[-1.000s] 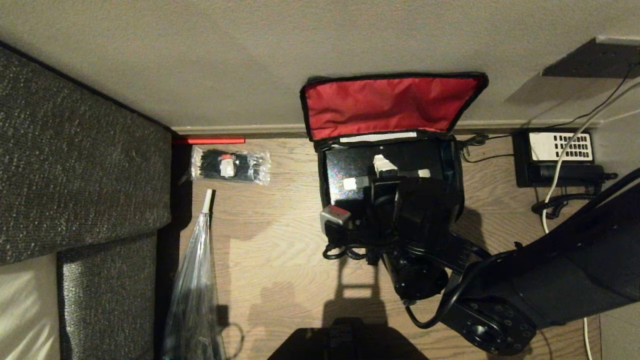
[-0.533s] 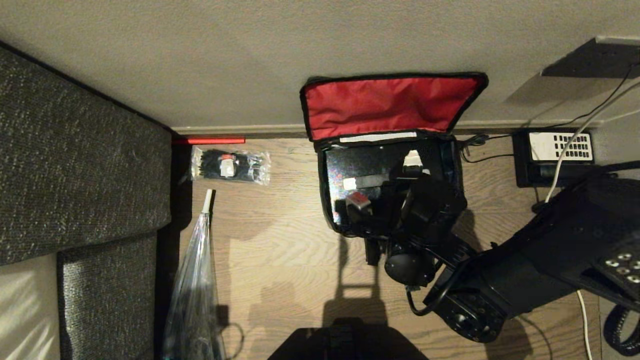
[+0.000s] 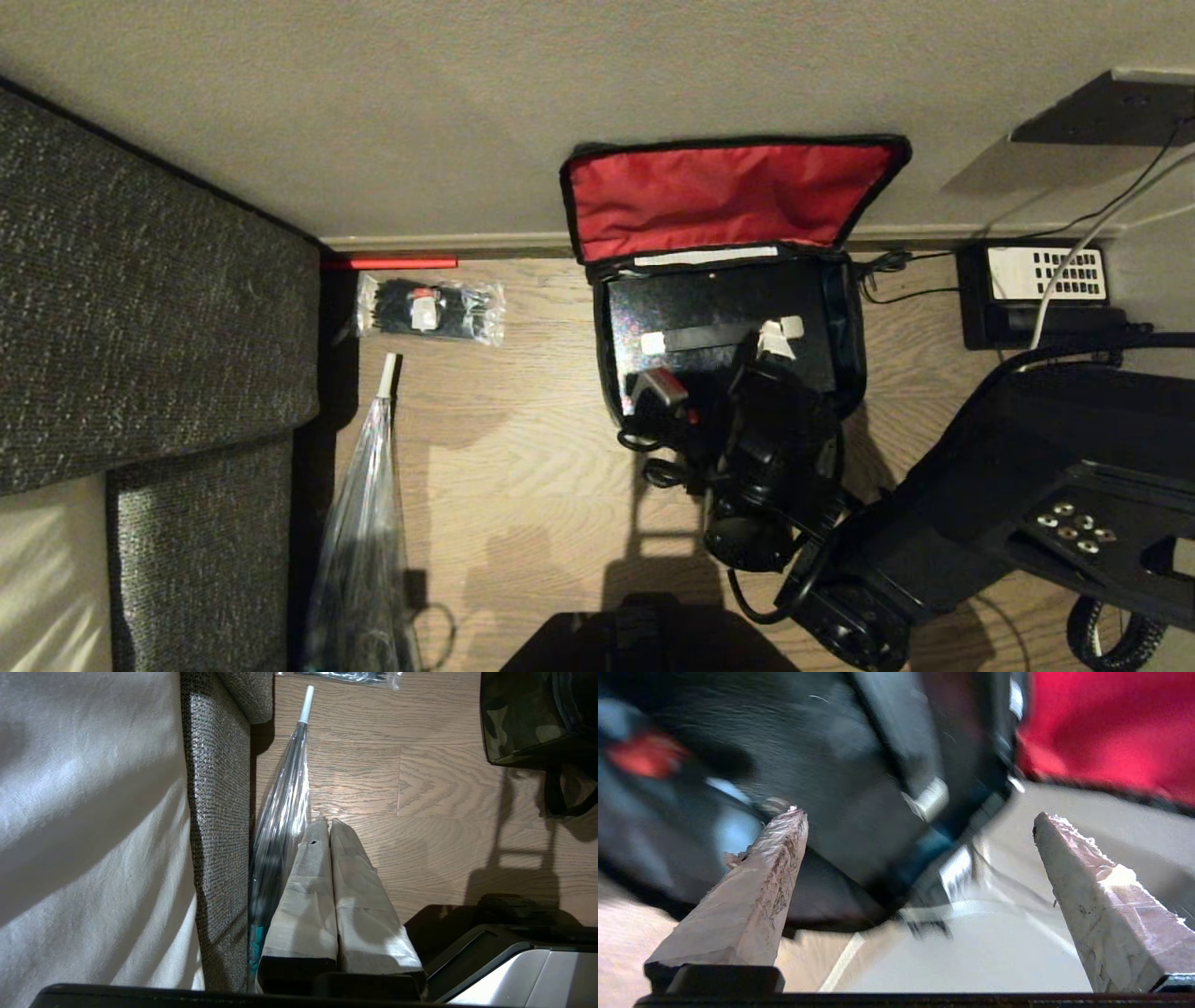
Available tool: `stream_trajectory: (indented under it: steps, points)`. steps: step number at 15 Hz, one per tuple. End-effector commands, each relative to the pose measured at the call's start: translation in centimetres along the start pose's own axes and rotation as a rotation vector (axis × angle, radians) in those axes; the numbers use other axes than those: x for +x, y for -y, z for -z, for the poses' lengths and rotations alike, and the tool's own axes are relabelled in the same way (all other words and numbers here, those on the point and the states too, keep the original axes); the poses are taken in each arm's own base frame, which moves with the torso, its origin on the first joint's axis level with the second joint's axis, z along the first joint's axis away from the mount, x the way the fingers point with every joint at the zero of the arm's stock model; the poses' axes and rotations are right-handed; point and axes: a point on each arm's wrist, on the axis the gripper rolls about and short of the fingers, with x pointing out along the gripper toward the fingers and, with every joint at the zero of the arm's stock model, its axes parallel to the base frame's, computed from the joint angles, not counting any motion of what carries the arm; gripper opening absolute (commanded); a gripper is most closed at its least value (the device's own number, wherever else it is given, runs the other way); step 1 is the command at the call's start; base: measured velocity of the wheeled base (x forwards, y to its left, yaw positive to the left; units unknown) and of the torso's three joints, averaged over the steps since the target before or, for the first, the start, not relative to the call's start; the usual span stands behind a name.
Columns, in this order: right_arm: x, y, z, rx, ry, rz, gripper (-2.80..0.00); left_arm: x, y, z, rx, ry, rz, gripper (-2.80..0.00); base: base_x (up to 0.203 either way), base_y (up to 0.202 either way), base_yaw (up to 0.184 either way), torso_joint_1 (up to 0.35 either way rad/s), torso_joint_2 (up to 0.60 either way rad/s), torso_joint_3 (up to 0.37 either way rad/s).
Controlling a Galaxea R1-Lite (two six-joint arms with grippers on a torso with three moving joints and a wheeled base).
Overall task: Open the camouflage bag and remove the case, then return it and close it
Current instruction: Grip the handle
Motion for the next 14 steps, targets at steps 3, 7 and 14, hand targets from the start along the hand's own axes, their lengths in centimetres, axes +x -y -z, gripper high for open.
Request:
stream_trajectory:
  steps: [3,7,14]
  points:
    - [2.4,-0.5,2.5,-0.110,0.150,-0.032,0.00,0.0,0.0,0.1,-0.001,0.000,-0.001,-2.80,0.000,0.000,0.000,0.000,0.00,0.000]
    - [3.2,1.3,2.7,-0.241,0.194,0.048,0.00,0.0,0.0,0.1,0.000,-0.001,-0.001,-2.80,0.000,0.000,0.000,0.000,0.00,0.000]
    - [3.9,0.0,2.0,-0.230,0.189,0.045,0.00,0.0,0.0,0.1,0.000,-0.001,-0.001,-2.80,0.000,0.000,0.000,0.000,0.00,0.000]
